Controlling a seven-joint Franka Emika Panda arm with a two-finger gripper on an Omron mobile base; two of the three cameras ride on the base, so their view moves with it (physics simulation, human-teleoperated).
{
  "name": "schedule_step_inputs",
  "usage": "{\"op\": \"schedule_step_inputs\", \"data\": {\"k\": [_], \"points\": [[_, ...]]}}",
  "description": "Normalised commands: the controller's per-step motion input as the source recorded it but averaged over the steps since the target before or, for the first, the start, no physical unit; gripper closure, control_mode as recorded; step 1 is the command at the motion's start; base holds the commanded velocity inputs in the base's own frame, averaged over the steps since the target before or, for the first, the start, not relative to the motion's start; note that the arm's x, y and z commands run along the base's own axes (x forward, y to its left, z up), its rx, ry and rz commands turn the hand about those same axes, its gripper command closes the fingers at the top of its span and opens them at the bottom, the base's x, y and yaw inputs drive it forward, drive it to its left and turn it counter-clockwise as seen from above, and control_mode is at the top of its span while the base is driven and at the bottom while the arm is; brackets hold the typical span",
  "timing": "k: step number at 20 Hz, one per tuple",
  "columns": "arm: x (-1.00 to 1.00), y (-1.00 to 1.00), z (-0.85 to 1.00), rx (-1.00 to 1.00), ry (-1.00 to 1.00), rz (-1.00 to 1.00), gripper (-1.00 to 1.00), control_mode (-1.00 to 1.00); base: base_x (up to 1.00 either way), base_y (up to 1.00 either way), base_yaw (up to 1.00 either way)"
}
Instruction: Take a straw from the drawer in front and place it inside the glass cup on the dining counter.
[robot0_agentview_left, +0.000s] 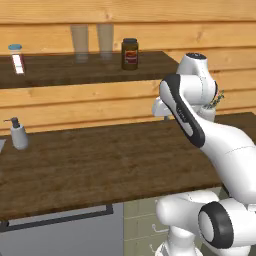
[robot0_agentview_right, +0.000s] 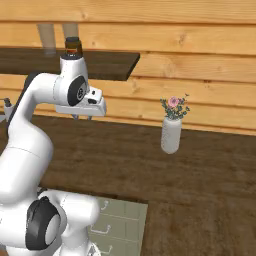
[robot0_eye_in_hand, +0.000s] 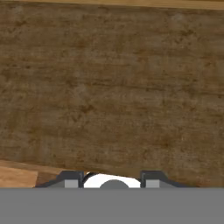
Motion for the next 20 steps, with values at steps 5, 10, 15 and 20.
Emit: {"op": "schedule_step_inputs", "data": {"k": [5,10,15,20], "points": [[-0.03,0.0,0.0,0.0,0.0,0.0,-1.0,1.0,-0.56,0.19,-0.03],[0.0,0.0,0.0,0.0,0.0,0.0,-1.0,1.0,-0.59,0.83,-0.29],[0.0,0.0,0.0,0.0,0.0,0.0,-1.0,1.0,-0.17,0.95,-0.54],[0.0,0.0,0.0,0.0,0.0,0.0,-1.0,1.0,0.0,0.63,-0.68]]}}
